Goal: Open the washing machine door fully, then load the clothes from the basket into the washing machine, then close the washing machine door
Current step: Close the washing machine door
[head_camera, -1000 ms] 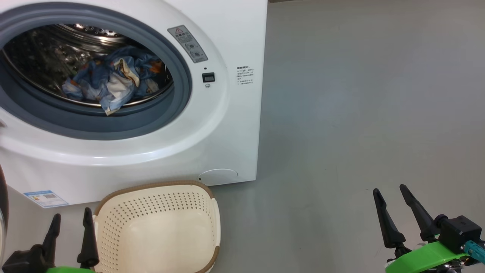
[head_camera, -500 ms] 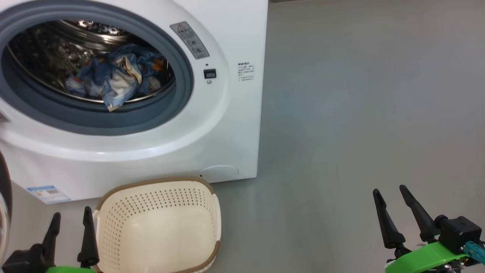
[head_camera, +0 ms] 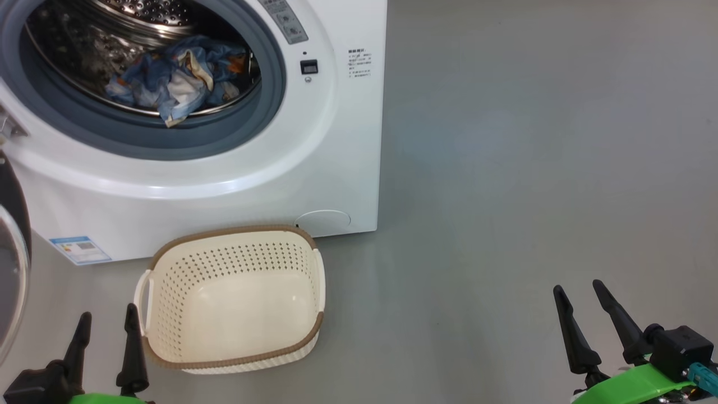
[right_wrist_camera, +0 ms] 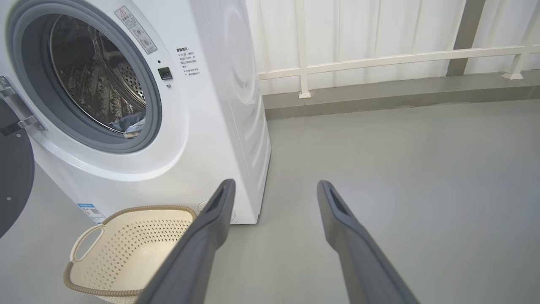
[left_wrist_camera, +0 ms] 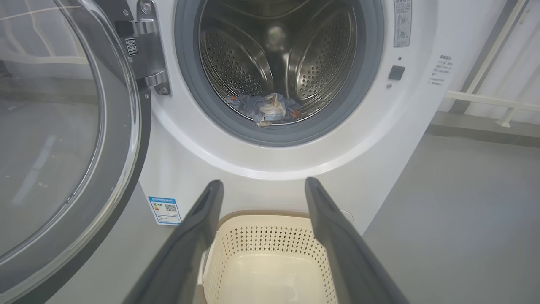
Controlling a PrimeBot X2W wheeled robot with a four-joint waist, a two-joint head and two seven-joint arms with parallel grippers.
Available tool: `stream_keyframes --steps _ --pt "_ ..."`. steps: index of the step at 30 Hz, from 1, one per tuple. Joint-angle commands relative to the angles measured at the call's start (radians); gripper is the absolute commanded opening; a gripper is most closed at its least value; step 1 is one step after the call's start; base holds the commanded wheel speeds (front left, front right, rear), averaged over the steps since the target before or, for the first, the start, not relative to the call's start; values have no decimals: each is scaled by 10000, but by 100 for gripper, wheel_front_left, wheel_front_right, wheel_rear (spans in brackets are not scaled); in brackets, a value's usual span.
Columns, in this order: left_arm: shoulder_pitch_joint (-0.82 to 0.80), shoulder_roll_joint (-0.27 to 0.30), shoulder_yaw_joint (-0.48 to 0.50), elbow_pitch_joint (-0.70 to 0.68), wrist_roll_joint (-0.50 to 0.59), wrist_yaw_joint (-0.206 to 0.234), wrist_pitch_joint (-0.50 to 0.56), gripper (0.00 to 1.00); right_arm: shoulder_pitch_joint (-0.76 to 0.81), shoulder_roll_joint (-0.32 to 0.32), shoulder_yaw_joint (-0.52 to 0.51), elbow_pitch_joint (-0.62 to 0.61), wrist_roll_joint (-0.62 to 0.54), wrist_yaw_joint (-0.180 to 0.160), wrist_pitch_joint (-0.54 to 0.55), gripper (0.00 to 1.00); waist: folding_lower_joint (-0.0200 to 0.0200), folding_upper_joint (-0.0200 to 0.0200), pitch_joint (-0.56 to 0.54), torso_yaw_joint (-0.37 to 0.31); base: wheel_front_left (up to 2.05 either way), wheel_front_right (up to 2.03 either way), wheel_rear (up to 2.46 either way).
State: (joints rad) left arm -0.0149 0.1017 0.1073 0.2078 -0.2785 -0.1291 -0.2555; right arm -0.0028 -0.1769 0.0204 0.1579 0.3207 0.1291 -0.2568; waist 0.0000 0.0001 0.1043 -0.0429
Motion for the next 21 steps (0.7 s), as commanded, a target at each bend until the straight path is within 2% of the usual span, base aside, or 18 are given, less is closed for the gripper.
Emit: stream_keyframes --steps 1,12,21 --pt "-49 201 294 -307 -51 -15 -63 100 -37 -78 184 -262 128 16 -49 100 0 -1 2 13 -43 43 0" --pt "-88 138 209 -427 -108 -15 -63 100 -131 -102 262 -293 108 16 -49 100 0 -1 46 256 -4 4 0" --pt "-55 -96 458 -512 -171 -15 -63 100 -398 -198 759 -274 99 16 -49 100 0 -1 138 965 0 0 0"
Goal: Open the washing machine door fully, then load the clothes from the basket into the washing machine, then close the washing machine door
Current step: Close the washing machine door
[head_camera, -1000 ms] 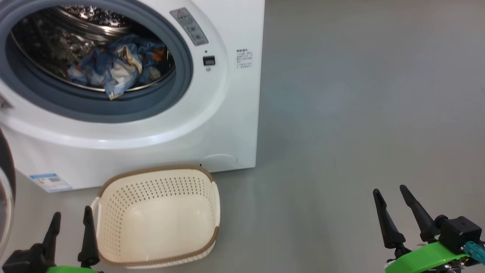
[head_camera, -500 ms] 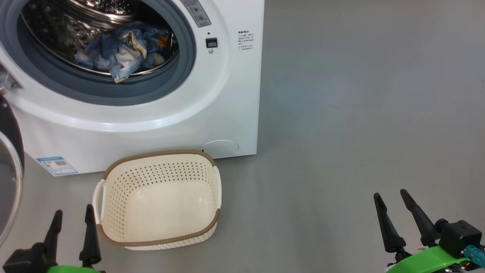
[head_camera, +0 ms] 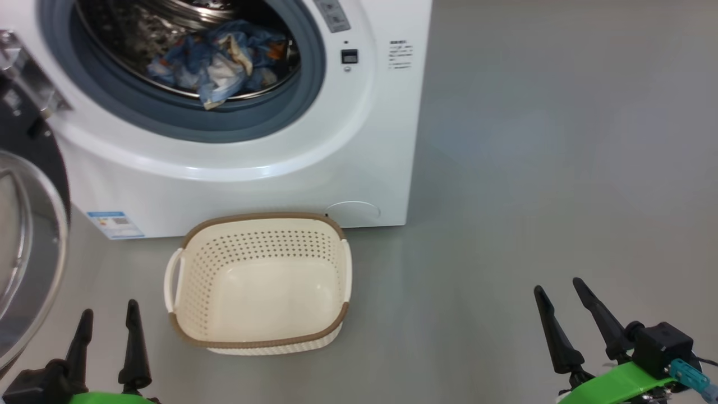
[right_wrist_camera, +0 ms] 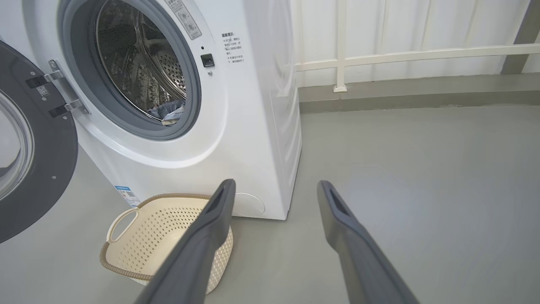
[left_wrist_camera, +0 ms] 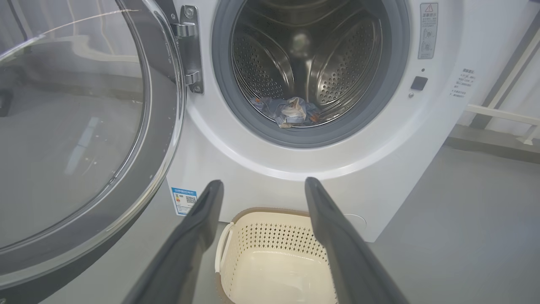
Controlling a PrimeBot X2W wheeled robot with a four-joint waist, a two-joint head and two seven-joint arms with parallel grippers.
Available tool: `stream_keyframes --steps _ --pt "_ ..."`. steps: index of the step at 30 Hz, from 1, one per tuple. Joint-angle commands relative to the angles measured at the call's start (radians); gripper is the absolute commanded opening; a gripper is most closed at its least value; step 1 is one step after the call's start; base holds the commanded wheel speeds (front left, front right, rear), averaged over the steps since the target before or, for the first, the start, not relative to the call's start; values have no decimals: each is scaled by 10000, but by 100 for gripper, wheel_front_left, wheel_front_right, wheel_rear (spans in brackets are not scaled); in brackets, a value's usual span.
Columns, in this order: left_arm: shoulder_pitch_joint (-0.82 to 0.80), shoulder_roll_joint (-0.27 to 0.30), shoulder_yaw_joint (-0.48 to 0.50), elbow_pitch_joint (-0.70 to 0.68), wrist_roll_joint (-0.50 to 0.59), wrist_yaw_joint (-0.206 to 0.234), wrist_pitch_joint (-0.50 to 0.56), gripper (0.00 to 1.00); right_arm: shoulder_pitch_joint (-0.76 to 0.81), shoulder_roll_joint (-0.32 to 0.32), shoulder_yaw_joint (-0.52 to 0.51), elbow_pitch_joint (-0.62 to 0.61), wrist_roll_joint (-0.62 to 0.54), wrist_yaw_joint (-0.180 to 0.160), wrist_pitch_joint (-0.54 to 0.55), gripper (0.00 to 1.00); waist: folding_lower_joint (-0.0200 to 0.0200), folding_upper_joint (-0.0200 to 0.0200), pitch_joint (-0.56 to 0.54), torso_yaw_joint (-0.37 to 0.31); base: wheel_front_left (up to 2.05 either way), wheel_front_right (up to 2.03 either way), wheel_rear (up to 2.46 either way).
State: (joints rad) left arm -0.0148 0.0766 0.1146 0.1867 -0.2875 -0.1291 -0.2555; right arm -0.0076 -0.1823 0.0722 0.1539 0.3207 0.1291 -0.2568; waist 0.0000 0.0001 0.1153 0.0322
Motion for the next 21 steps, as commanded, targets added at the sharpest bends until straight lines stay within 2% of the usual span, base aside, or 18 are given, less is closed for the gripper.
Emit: stream_keyframes --steps 1,13,21 --pt "-46 126 424 -312 -72 -15 -63 100 -392 -161 309 -225 97 16 -49 100 0 -1 40 331 0 0 0" --pt "220 -173 622 -297 -89 -15 -63 100 -889 -431 1092 -33 162 16 -49 100 0 -1 -29 2237 0 0 0" --pt "398 -240 689 -176 -160 -15 -63 100 -990 -476 1347 81 234 16 -49 100 0 -1 -235 3140 0 0 0"
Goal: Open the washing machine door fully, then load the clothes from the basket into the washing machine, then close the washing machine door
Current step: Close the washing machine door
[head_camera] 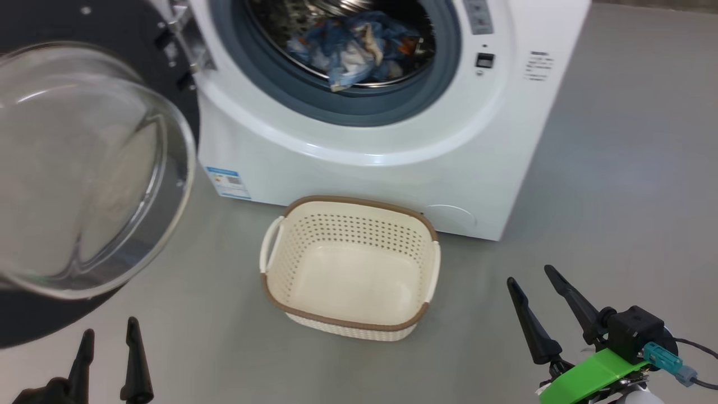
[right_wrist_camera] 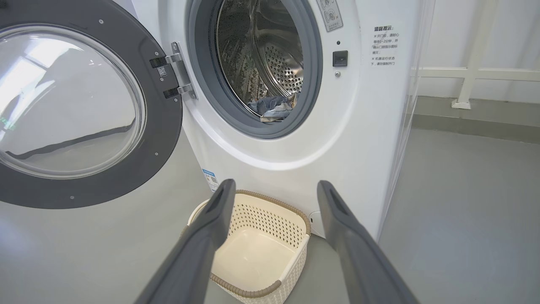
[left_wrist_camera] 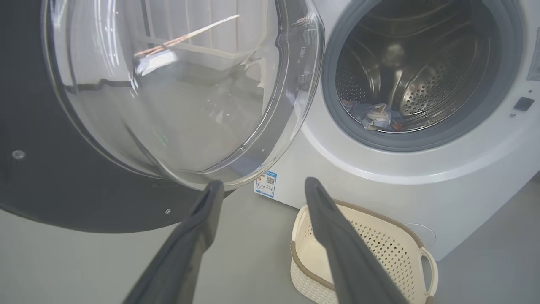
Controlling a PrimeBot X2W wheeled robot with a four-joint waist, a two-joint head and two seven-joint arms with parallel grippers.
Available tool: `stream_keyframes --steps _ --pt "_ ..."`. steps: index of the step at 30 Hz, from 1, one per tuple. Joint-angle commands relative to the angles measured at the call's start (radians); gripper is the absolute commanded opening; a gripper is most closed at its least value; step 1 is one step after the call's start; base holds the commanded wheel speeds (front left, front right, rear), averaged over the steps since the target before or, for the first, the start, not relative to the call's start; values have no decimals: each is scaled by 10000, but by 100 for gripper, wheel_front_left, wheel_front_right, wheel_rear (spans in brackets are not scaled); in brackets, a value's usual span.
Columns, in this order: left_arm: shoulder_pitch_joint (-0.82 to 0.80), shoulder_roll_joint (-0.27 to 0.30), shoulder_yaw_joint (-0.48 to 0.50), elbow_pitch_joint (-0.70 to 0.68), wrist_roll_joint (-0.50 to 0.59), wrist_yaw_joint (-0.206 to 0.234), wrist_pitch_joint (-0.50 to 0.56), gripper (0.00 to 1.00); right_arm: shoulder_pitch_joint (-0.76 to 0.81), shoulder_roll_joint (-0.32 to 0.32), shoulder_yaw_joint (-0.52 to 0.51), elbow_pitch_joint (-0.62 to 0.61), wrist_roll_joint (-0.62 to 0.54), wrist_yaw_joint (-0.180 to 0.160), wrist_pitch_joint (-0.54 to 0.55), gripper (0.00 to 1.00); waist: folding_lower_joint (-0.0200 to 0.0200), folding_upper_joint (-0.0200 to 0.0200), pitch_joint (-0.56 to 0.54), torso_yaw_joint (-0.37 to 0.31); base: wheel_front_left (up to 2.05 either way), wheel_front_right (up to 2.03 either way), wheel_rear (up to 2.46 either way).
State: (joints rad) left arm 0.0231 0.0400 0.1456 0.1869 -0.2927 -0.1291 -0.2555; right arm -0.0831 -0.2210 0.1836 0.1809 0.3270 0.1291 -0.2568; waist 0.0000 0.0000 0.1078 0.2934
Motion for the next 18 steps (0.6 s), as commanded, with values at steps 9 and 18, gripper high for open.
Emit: stream_keyframes --steps 9,18 --pt "172 106 364 -89 -298 -15 -63 100 -265 -102 567 -97 244 16 -49 100 0 0 -323 1525 0 0 0" --pt "254 104 410 -40 -511 -15 -63 100 -431 -158 788 -55 264 16 -49 100 0 0 -290 2071 0 0 0"
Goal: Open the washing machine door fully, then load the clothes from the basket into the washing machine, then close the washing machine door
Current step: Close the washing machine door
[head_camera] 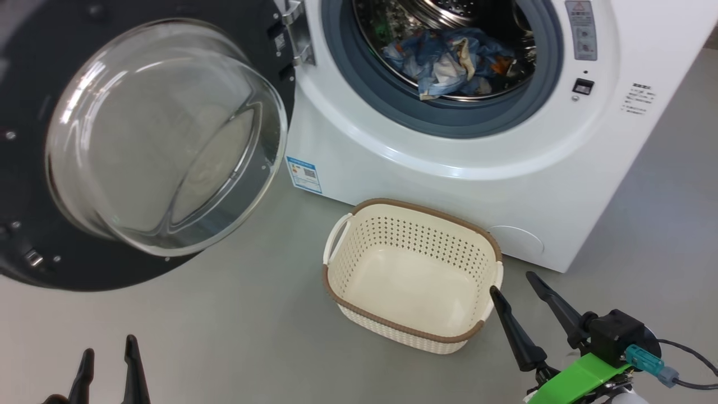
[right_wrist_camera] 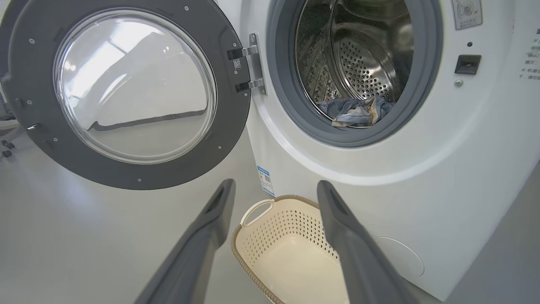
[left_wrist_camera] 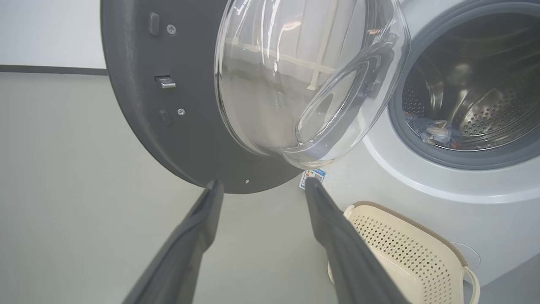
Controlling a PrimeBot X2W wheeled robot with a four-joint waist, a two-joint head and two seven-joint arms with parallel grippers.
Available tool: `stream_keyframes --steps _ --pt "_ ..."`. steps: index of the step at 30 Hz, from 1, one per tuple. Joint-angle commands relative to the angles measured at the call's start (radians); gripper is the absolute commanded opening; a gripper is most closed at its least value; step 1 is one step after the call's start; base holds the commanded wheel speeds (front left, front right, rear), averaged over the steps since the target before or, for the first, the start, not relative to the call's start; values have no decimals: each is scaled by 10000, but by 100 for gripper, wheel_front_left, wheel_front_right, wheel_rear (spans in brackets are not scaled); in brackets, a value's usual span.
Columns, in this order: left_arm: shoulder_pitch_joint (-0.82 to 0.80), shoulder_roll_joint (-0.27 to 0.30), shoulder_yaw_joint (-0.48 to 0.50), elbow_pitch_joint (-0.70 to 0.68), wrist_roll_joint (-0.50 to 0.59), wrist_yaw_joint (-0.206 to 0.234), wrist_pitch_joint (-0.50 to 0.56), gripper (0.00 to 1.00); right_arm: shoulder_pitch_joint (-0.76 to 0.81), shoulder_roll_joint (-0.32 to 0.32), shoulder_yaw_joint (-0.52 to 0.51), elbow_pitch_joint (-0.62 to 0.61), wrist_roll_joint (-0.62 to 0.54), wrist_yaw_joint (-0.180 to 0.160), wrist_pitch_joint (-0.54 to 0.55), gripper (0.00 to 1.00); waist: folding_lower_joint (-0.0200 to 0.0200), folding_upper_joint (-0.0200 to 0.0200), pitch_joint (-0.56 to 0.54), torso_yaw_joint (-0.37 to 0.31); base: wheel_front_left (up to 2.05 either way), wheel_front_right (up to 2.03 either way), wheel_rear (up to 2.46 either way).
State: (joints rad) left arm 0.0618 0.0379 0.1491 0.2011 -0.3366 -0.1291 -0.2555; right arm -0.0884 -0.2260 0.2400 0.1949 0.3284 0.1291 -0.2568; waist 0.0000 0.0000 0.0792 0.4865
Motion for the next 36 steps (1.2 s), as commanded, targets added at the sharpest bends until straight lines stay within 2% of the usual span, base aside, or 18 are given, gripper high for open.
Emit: stream_keyframes --steps 1,19,21,22,24,25,32,36 --pt "-124 125 413 -191 -121 -15 -63 100 -417 -117 264 -175 252 16 -49 100 0 0 13 219 0 0 0" --pt "-101 124 645 -306 -174 -8 -63 100 -474 -70 350 -124 325 16 -49 100 0 0 -13 385 0 0 0" --pt "-125 124 660 -302 -184 -8 -63 97 -473 -69 355 -128 321 16 -49 100 0 0 3 373 0 0 0" --pt "-158 124 678 -302 -201 -9 -63 66 -476 -70 369 -133 316 16 -49 100 0 0 31 346 0 0 0" --pt "-244 124 724 -354 -247 -10 -63 25 -490 -77 360 -135 311 16 -49 100 0 0 83 290 0 0 0" --pt "-282 124 763 -405 -278 -10 -63 0 -490 -73 354 -137 309 16 -49 100 0 0 109 252 0 0 0" --pt "-784 161 1212 -1381 -336 -13 -63 0 -420 -56 230 -194 278 16 -49 100 0 0 295 56 0 0 0" --pt "-1347 662 1554 -2039 -1010 -14 -63 0 -349 -64 150 -221 249 16 -49 100 0 0 365 2 0 0 0"
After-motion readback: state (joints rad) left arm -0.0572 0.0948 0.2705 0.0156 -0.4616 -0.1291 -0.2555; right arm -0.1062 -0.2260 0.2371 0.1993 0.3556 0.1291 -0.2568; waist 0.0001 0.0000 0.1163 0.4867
